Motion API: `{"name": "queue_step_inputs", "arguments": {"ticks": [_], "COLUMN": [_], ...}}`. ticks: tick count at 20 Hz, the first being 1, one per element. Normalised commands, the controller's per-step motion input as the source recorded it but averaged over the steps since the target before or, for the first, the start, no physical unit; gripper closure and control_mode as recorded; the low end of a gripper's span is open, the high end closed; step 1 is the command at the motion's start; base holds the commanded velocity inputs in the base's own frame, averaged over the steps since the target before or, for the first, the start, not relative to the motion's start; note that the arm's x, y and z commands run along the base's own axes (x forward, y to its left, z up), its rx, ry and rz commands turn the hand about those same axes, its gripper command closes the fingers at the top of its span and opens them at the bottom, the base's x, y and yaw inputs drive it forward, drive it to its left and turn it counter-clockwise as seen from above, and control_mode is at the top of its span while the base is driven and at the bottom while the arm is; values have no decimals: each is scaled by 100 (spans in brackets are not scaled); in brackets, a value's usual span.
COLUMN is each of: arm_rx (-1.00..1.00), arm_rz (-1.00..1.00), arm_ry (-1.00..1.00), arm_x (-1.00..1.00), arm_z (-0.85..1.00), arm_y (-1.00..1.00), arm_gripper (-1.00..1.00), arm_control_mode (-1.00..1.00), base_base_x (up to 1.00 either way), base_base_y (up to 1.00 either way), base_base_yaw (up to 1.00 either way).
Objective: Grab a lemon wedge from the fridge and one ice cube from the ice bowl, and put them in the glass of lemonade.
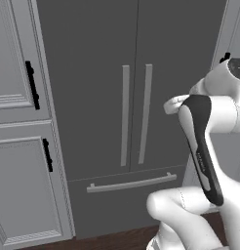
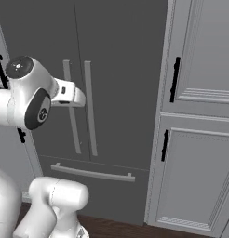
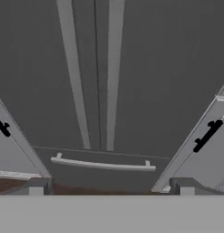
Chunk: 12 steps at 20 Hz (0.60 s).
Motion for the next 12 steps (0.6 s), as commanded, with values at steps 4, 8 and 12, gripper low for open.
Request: {"name": "queue_step_inputs", "arguments": {"ticks": [4,8,12], "arm_rx": [-3,0,0], "arm_rz": [0,-10,-17], "arm_ry": [-1,0,0], "arm_x": [-7,28,90], "arm_z": [19,-23,-55], "arm_y": [-11,-2,36], "arm_gripper": [-100,-100,-100], "arm_control_mode": [-100,-100,-100], "base_base_x": [0,0,0], "base_base_y": [0,0,0], "base_base_yaw": [0,0,0]}}
